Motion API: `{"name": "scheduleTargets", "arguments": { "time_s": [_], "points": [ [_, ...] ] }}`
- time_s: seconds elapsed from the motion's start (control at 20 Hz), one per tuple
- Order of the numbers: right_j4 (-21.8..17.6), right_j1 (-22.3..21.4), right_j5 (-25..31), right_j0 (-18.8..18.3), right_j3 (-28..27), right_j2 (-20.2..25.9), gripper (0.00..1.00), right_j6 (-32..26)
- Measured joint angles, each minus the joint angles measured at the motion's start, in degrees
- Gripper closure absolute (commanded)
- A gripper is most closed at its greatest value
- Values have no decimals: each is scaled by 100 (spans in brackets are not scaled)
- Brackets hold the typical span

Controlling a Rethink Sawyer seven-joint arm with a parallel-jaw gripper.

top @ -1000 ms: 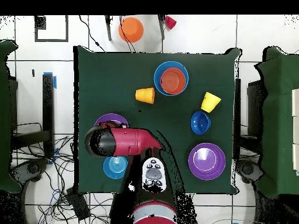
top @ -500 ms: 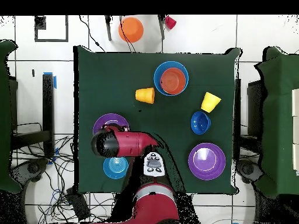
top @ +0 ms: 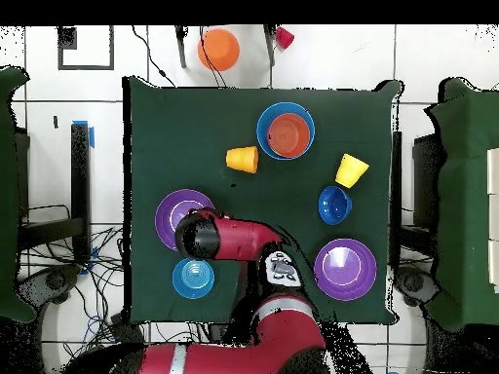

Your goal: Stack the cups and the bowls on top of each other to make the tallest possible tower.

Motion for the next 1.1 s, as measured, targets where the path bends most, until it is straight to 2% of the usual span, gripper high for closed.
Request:
{"name": "scheduleTargets", "arguments": {
  "time_s": [0.45,0.9,1.1],
  "points": [
    [-209,34,-1,-307,22,13,0,0],
    [-359,168,-92,-354,17,-2,0,0],
    [-359,361,-210,-214,-36,-110,0,0]
  ]
}}
